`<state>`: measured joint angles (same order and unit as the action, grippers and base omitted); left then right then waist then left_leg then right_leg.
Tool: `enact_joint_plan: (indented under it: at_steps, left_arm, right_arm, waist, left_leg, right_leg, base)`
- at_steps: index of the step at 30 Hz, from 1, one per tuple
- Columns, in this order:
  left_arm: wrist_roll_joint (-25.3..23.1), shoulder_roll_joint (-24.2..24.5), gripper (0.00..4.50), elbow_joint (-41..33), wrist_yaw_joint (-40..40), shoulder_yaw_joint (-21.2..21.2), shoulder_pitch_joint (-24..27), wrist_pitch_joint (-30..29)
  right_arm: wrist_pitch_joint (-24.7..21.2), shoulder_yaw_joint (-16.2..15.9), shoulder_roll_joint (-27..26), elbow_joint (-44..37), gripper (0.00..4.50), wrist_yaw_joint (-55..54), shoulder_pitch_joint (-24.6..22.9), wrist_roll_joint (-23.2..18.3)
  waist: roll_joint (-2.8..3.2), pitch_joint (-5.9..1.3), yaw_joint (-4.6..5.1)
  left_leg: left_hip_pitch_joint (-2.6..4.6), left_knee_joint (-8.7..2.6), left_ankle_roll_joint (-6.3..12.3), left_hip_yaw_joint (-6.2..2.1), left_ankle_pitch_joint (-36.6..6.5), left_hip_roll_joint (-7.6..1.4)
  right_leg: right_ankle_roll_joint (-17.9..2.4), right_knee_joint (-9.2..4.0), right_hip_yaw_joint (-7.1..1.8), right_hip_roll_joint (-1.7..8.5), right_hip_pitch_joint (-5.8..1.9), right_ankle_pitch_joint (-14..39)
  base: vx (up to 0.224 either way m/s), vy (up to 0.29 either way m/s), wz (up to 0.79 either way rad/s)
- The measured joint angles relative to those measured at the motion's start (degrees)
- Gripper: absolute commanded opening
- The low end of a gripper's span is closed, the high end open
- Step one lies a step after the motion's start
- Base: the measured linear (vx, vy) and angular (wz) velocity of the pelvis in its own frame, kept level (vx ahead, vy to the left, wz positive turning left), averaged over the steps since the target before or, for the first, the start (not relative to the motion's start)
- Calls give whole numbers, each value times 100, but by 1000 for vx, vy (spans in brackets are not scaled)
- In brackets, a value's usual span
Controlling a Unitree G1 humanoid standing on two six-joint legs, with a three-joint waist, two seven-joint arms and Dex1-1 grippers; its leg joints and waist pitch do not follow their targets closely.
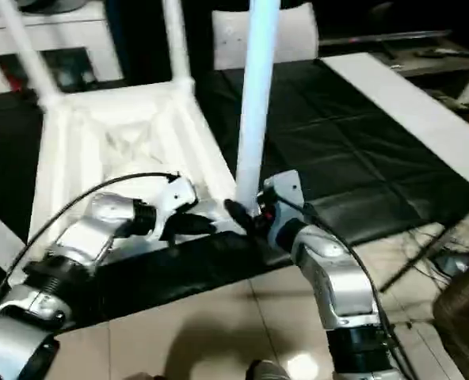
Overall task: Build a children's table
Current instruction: Rotate leg to tighten
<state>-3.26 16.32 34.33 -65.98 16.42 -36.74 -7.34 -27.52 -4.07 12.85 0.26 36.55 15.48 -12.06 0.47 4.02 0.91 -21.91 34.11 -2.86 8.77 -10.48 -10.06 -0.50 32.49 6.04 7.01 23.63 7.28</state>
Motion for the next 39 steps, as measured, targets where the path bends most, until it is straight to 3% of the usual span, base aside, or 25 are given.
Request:
enact_joint_plan:
  at_steps: [3,6,8,19,21,30,39]
  left_arm:
    - [62,150,0,2,-369,64,13,227]
    - [132,333,0,51,-919,208,-9,478]
    - [138,415,0,130,-1242,275,-54,628]
    - [130,578,0,445,-2125,556,-280,1020]
    - [130,587,0,468,-2208,599,-311,1052]
    - [151,611,0,599,-2406,669,-385,1197]
    - [181,580,0,697,-2463,675,-404,1258]
  right_arm:
    - [84,-102,239,-20,405,478,-9,-100]
    - [223,-217,705,-18,405,1178,-26,-191]
    - [293,-228,943,-18,405,1561,-26,-241]
    - [205,-535,1481,-23,300,2974,-30,-792]
    - [205,-535,1510,-23,300,3056,-30,-811]
    - [303,-652,1693,-16,213,3400,-22,-812]
    - [378,-711,1701,-1,198,3452,-16,-804]
  waist:
    - [-9,-6,-139]
    - [-22,-7,-284]
    - [-37,-15,-326]
    - [-84,-31,-445]
    - [-91,-33,-448]
    - [-125,-35,-474]
    - [-144,-32,-485]
  left_leg:
    - [-7,-1,-3,10,1,-9]
    - [-2,1,-3,24,1,-26]
    - [15,4,-9,31,-2,-24]
    - [62,14,-15,86,-5,-23]
    - [63,14,-15,89,-5,-23]
    - [62,13,-15,90,-5,-24]
    - [74,14,-15,88,-5,-25]
  right_leg:
    - [39,64,-15,-9,41,26]
    - [39,65,-22,-23,46,27]
    - [38,64,-32,-22,44,27]
    - [52,61,-88,-3,9,35]
    - [50,62,-89,-1,7,33]
    - [44,63,-88,0,4,30]
    - [67,63,-88,0,-8,44]
  base:
    - [0,0,0]
    - [0,0,0]
    - [0,0,0]
    - [0,0,0]
    - [0,0,0]
    - [0,0,0]
    - [0,0,0]
